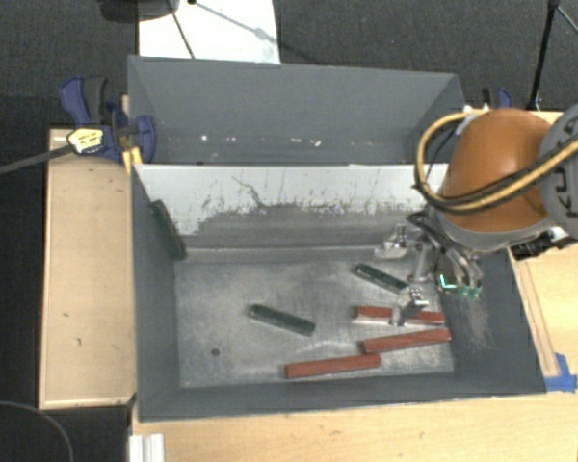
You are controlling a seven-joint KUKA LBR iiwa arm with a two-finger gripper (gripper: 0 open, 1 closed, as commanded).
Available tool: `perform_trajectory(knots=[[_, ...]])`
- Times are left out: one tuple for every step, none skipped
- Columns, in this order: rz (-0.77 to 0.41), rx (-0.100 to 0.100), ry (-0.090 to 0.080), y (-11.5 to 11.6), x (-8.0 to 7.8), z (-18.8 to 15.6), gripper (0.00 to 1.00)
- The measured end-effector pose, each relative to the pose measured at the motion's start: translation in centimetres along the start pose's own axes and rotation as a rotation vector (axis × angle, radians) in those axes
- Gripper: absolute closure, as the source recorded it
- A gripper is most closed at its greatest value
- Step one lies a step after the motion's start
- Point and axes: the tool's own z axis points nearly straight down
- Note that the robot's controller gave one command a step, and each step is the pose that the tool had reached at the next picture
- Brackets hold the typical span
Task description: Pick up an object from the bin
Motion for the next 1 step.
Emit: perform_trajectory(knots=[[-0.001,0.001,-0.008,0.0,-0.18,-0.4,0.0]])
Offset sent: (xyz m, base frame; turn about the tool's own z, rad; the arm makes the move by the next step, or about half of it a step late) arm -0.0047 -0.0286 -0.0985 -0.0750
